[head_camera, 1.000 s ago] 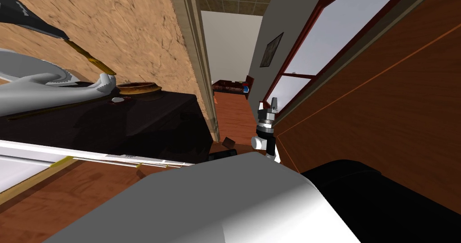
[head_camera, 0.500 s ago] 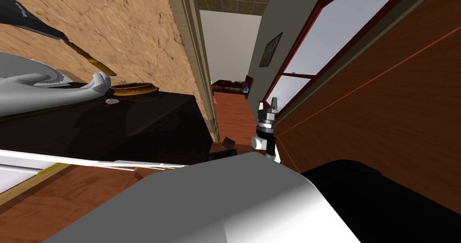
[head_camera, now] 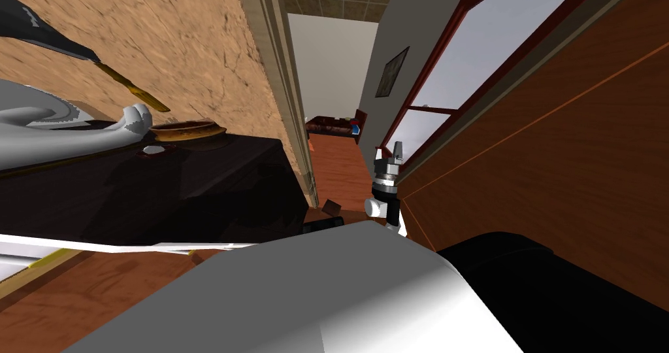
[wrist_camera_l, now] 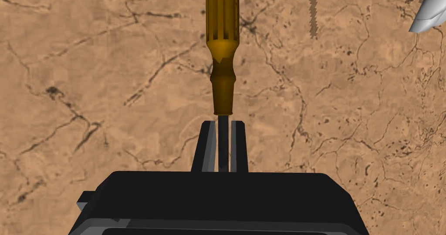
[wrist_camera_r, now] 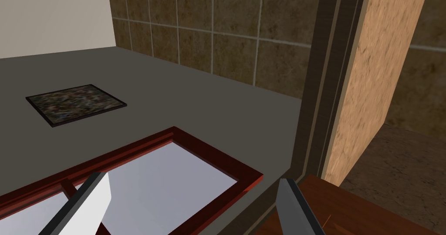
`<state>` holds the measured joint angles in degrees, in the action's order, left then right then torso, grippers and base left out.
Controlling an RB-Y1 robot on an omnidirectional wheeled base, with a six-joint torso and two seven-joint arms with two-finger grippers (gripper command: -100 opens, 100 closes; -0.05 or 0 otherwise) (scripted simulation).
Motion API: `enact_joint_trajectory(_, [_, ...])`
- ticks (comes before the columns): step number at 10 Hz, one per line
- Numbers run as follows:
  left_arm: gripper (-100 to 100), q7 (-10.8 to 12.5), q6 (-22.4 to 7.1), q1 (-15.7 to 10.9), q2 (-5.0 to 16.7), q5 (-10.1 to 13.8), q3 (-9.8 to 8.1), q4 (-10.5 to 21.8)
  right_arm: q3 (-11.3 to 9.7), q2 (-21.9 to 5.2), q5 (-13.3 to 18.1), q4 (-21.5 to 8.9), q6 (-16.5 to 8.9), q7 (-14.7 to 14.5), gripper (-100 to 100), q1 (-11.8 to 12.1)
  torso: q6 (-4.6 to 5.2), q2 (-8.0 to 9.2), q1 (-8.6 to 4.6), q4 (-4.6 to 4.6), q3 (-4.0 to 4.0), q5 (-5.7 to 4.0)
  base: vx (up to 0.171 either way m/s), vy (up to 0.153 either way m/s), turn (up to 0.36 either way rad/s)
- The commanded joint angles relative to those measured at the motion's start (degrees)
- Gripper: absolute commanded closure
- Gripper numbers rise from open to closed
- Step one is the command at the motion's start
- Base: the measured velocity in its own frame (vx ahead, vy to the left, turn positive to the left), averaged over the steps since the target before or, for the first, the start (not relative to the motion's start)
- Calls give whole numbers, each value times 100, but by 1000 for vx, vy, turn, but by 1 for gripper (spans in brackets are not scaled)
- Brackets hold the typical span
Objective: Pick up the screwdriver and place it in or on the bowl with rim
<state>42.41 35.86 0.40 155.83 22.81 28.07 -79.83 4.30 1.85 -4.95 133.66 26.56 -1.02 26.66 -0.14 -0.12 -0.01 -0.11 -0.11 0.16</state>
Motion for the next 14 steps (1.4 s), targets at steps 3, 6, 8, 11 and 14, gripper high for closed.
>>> enact_joint_trajectory(3, [-100, 1, 3, 2, -1, 0, 1, 1, 0, 0, 0, 0, 0, 0, 0, 0, 1, 9, 1, 3, 6, -1, -2, -1, 1])
enact_joint_trajectory(6, [-100, 1, 3, 2, -1, 0, 1, 1, 0, 0, 0, 0, 0, 0, 0, 0, 1, 11, 1, 4, 7, -1, 0, 0, 0])
enact_joint_trajectory(8, [-100, 97, 35, -15, 170, 64, 22, -32, 0, 0, 0, 0, 0, 0, 0, 0, 1, 11, 1, 4, 7, -1, -1, 16, -15])
enact_joint_trajectory(11, [-100, 386, 128, -67, 682, 258, 85, -131, 1, -1, 0, 0, 0, 0, 0, -1, 1, 16, 32, 4, 10, 6, -20, 81, -80])
enact_joint_trajectory(14, [-100, 675, 221, -119, 1194, 451, 149, -230, 0, 0, 0, 0, 0, 0, 0, -1, 2, 24, 7, 7, 15, 0, -32, 32, -106])
